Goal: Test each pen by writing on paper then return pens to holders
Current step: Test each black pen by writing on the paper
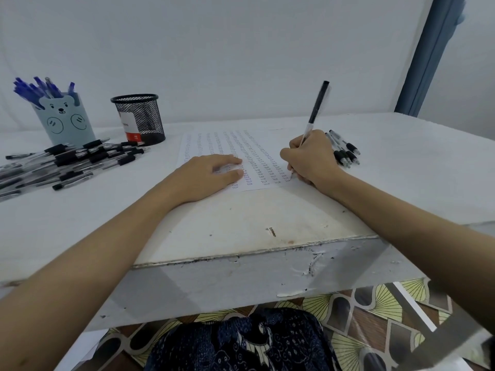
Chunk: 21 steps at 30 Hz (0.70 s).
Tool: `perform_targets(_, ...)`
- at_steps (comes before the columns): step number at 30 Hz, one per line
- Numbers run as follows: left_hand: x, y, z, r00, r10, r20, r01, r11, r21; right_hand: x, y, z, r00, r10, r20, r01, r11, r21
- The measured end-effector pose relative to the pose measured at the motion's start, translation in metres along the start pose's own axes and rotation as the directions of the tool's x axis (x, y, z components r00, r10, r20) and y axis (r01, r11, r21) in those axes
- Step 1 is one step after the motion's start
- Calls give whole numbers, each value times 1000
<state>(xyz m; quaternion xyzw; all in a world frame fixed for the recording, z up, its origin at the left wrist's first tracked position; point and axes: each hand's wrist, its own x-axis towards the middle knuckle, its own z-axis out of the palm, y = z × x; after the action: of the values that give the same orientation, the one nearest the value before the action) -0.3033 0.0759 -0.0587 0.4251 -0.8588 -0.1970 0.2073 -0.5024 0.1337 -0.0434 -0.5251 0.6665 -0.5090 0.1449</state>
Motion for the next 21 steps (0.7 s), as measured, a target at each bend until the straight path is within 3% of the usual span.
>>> perform_targets(5, -1, 0, 0, 1000, -3, 3, 3, 1000, -11, 1, -8, -9, 981, 185, 59, -194, 940, 281)
perform_targets(21, -2, 2, -1, 1000, 8, 0, -8, 1000, 18, 2, -11, -16, 953, 238, 190, -296, 868, 399)
